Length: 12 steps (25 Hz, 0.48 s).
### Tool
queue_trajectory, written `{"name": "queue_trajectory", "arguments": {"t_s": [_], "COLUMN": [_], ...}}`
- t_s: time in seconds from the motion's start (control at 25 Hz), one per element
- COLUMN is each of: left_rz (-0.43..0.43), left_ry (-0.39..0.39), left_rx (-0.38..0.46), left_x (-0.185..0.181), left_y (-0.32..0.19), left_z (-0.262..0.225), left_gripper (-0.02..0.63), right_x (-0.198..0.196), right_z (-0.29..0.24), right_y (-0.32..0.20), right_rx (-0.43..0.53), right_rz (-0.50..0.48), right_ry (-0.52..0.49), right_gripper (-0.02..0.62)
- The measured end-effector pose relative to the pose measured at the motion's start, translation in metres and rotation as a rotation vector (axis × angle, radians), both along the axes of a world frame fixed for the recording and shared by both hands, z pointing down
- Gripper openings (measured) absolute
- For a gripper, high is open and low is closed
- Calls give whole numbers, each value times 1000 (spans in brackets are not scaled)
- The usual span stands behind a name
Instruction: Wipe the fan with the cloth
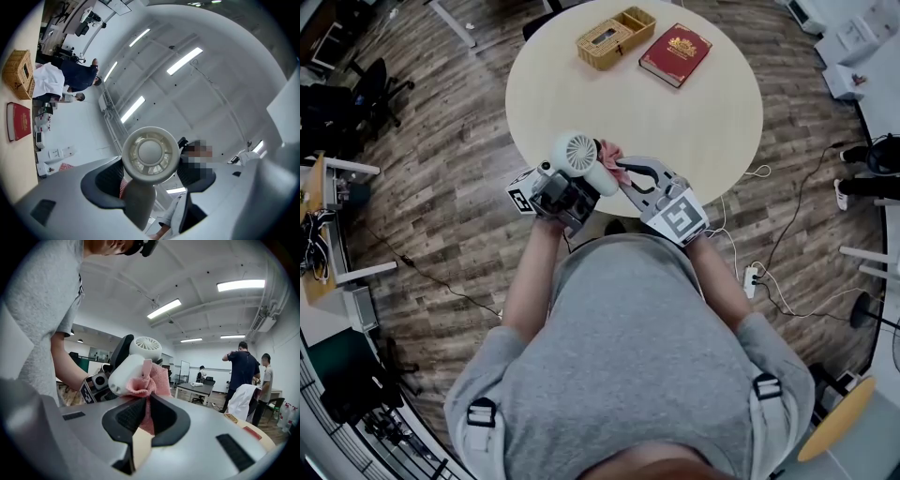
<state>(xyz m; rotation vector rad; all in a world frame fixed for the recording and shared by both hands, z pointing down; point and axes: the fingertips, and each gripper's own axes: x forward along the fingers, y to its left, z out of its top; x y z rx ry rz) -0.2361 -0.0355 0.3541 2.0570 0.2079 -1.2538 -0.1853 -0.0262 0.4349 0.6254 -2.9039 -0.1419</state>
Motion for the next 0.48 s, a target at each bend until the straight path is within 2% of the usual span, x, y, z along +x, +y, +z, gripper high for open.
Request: {"name": "queue_trajectory", "arguments": {"t_s": [0.28, 0.48], "left_rz": [35, 54], "left_ry": [-44, -157], "left_rx": [-4, 5], "left_x": [10, 29], "left_y": [5, 10], "left_z": [6, 15], "left_gripper": [368, 368], "right_x": [8, 10], "right_z": [5, -2], "right_y": [4, 0], "right_rx": [-8, -92], "right_rz": [-5, 37], "right_ry": [6, -68], "right_gripper": [29, 29]}}
